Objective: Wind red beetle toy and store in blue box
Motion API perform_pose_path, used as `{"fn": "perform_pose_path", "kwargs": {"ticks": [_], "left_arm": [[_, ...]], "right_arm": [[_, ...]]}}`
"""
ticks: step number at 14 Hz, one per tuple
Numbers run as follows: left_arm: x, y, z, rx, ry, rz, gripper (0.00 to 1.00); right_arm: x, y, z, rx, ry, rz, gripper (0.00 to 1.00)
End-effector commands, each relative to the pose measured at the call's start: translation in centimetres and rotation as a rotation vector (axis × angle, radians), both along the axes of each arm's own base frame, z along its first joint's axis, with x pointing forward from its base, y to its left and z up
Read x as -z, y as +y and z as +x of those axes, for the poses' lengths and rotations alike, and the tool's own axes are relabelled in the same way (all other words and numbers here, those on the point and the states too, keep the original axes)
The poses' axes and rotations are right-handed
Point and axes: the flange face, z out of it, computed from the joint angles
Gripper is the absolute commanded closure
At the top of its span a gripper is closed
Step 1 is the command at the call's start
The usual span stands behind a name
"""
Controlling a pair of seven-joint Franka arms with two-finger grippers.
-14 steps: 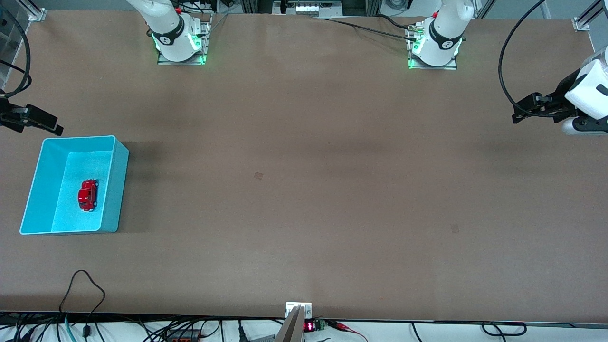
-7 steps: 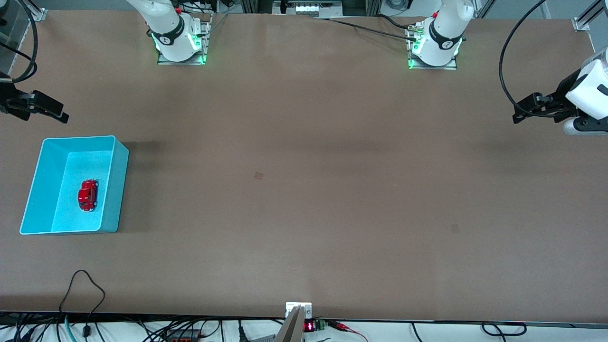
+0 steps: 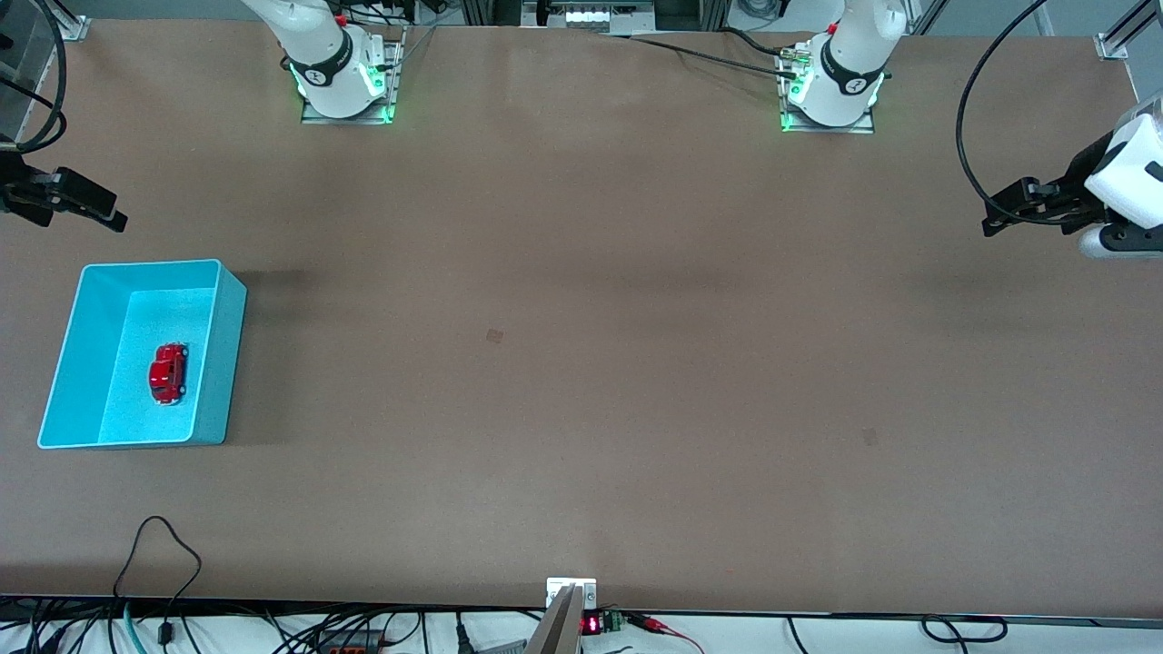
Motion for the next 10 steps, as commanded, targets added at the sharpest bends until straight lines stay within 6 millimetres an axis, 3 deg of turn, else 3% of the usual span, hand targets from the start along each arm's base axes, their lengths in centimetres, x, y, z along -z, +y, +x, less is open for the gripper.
{"fn": "perform_pose_path", "kwargs": {"ticks": [1, 10], "left_arm": [[-0.34, -0.1, 0.21, 0.0, 0.006, -0.022, 0.0], [-0.4, -0.1, 0.2, -0.001, 0.006, -0.022, 0.0]], "right_arm": [[-0.33, -0.25, -0.59, -0.008, 0.0, -0.011, 0.0], [-0.4, 0.1, -0.54, -0.006, -0.001, -0.01, 0.0]]}}
